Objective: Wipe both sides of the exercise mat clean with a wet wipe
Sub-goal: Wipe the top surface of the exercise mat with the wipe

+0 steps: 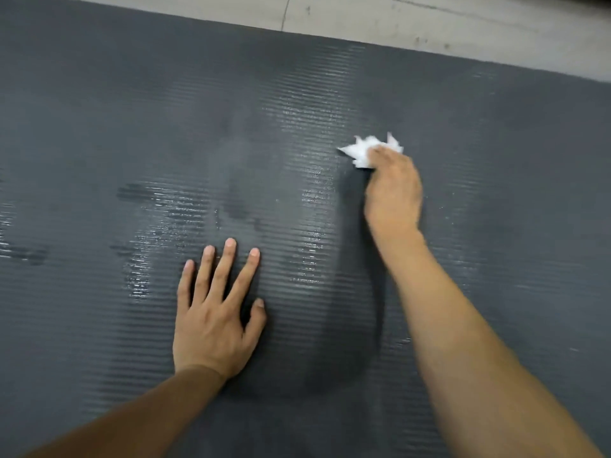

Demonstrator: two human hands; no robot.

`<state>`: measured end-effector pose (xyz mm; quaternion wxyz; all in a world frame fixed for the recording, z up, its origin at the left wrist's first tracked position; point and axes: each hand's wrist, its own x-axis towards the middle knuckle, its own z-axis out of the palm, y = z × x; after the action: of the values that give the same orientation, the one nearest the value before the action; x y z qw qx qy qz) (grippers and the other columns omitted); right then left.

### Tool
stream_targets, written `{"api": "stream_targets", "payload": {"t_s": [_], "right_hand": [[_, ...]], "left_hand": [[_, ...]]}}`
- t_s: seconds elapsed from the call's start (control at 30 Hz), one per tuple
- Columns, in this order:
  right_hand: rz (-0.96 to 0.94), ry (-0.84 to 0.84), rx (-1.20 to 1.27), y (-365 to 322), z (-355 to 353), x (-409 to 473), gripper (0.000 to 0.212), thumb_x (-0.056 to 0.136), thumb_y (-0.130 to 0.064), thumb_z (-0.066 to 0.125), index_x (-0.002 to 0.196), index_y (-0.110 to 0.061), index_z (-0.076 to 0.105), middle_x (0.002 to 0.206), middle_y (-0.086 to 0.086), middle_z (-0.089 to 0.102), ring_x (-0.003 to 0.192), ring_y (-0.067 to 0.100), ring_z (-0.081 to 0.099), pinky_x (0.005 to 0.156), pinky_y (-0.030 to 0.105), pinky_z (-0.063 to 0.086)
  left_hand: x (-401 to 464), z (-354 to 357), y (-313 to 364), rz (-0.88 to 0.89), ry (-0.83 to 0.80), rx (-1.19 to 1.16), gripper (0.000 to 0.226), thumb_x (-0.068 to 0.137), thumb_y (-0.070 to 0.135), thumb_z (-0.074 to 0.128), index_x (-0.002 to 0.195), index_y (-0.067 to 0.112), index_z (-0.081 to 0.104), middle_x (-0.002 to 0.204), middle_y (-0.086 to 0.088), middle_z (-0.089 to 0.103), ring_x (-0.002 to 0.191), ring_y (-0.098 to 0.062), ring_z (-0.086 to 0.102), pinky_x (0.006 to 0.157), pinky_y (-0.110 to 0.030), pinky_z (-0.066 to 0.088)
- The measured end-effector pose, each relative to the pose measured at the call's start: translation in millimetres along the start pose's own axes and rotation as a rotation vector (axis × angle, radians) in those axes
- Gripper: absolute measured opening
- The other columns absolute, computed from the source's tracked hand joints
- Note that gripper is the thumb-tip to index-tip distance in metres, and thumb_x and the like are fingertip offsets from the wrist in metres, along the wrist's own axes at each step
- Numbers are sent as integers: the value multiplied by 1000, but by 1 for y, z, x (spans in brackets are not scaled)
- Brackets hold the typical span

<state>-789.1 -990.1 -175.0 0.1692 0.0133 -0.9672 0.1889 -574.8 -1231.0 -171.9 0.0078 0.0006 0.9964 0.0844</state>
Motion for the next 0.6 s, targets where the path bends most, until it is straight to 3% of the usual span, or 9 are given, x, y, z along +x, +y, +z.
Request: {"api": "stream_targets", "payload": {"t_s": [0.1,0.17,0.23,0.3,0.4,0.47,0.53,0.6], "right_hand": [[354,11,-109,57,-42,-7,44,81,-1,42,113,-14,69,117,9,68,107,36,60,91,39,47],[501,85,-86,36,-35,-10,39,83,0,40,108,-11,69,113,11,68,103,36,60,89,39,47],[393,110,91,-24,-11,-11,33,80,0,44,98,-7,71,106,10,71,99,31,63,90,36,48],[66,62,258,-100,23,-18,30,75,-1,51,92,-6,75,100,9,73,95,25,63,90,28,45],[-254,-247,267,-174,44,-34,31,83,-2,53,104,-9,74,112,6,71,109,24,60,95,32,44],[-294,-292,228,-153,35,-31,32,86,-5,51,109,-12,73,116,3,69,111,25,60,94,33,46],[-249,-142,218,-96,17,-32,31,84,-9,49,102,-9,75,108,6,72,102,28,65,91,33,50],[-88,-13,81,-24,-11,-34,33,82,-8,49,102,-8,75,108,8,72,99,30,65,93,30,46]], "left_hand": [[1,0,0,7,12,-7,67,96,44,40,160,26,34,169,-8,27,156,-34,23,124,-60,19],[1,0,0,0,8,-4,68,96,45,40,161,26,34,169,-8,27,156,-35,23,124,-60,19],[1,0,0,2,0,-5,68,96,45,39,161,26,34,169,-8,27,156,-35,23,124,-60,18],[2,2,-1,5,-8,-2,68,95,45,39,160,25,36,169,-8,27,156,-36,23,124,-60,18],[2,3,-2,11,10,-12,67,93,45,42,155,21,45,167,-10,30,155,-36,24,124,-61,19],[2,2,-2,12,9,-2,68,93,45,41,158,23,41,168,-10,29,156,-36,24,124,-60,18],[3,2,-2,12,-1,1,69,95,45,40,160,25,35,169,-9,27,156,-35,22,125,-59,16],[1,1,-1,8,-3,-7,69,96,46,39,161,26,33,169,-8,26,157,-35,20,125,-59,16]]}}
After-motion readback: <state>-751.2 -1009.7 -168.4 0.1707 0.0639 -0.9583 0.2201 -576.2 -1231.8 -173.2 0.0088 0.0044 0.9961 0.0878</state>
